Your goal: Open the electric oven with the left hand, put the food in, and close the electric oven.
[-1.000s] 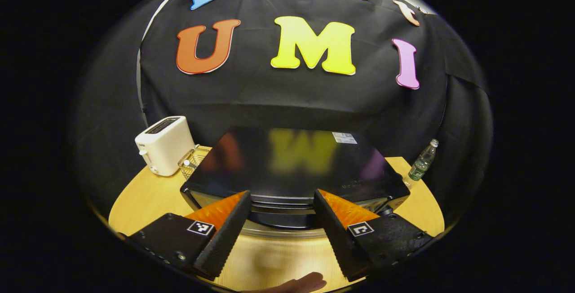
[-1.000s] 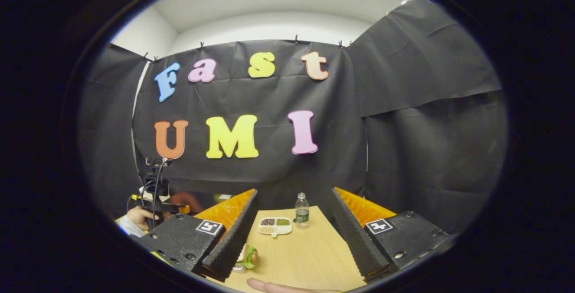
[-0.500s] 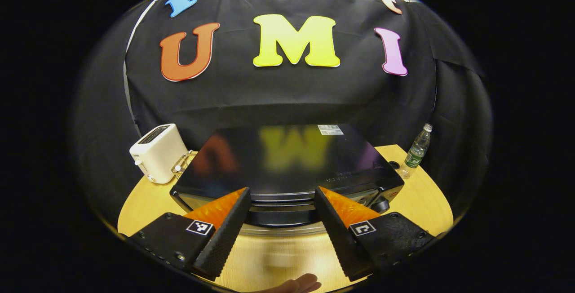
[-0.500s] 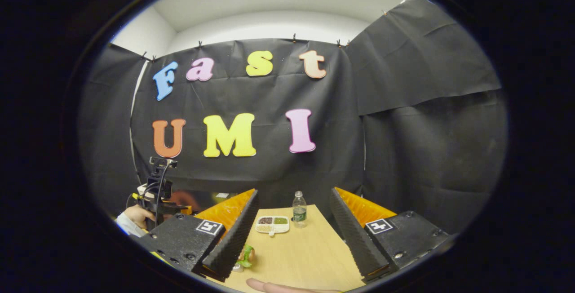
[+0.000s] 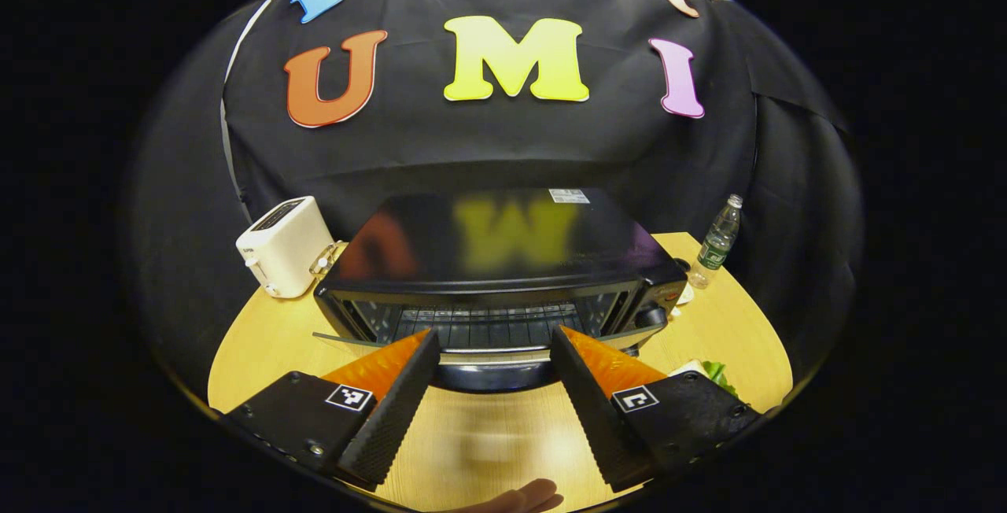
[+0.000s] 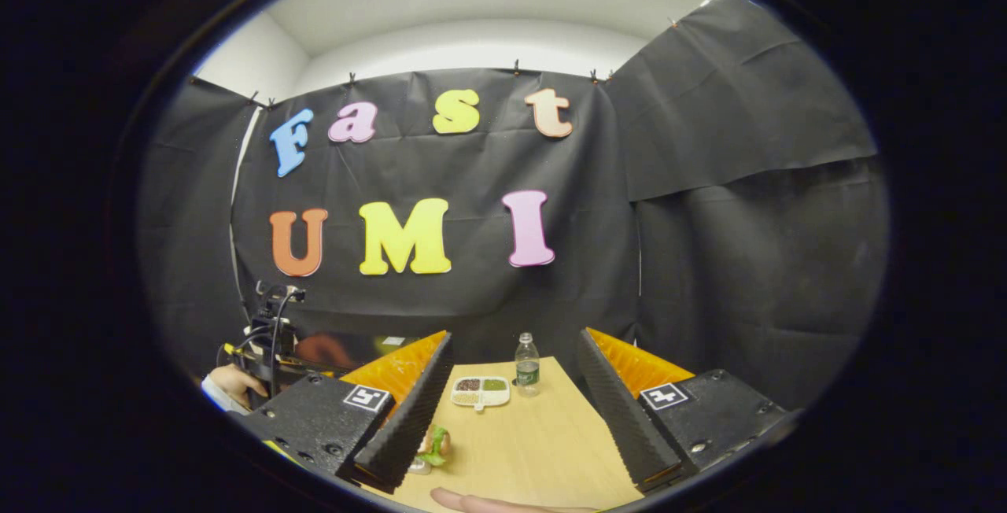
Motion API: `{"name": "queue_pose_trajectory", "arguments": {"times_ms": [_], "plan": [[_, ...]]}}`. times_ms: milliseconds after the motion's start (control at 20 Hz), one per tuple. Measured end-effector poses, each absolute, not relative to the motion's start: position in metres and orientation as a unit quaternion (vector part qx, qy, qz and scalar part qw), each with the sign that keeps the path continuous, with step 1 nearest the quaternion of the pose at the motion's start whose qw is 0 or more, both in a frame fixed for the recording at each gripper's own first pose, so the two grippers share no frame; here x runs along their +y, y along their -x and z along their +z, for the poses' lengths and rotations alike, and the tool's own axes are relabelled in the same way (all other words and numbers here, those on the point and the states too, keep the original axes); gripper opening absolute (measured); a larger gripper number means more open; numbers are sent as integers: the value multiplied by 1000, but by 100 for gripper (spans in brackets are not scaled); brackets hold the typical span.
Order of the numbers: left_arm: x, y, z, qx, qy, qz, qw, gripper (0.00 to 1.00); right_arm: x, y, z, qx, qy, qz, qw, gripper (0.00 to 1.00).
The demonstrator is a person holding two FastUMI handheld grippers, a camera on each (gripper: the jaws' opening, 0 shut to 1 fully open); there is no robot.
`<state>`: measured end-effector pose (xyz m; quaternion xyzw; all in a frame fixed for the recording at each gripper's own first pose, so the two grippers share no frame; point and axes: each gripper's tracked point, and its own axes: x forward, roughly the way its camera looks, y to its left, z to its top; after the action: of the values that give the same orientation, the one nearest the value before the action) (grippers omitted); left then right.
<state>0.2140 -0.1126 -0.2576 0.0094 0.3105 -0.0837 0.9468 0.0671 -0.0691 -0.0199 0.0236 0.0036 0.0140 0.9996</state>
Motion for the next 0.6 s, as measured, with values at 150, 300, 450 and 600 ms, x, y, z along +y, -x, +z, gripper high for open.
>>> {"name": "queue_pose_trajectory", "arguments": {"times_ms": [150,300,450,600], "plan": [[-111,-187,-268,310,-7,-84,947,95,-72,-62,-21,4,-25,12,1000,100],[-110,-162,-281,310,-11,-83,947,95,-74,-57,-19,2,-24,8,1000,100],[-108,-141,-299,310,-3,-85,947,94,-73,-50,-15,-4,-19,8,1000,100],[-105,-121,-321,314,6,-83,946,94,-72,-45,-11,-8,-10,10,1000,100]]}}
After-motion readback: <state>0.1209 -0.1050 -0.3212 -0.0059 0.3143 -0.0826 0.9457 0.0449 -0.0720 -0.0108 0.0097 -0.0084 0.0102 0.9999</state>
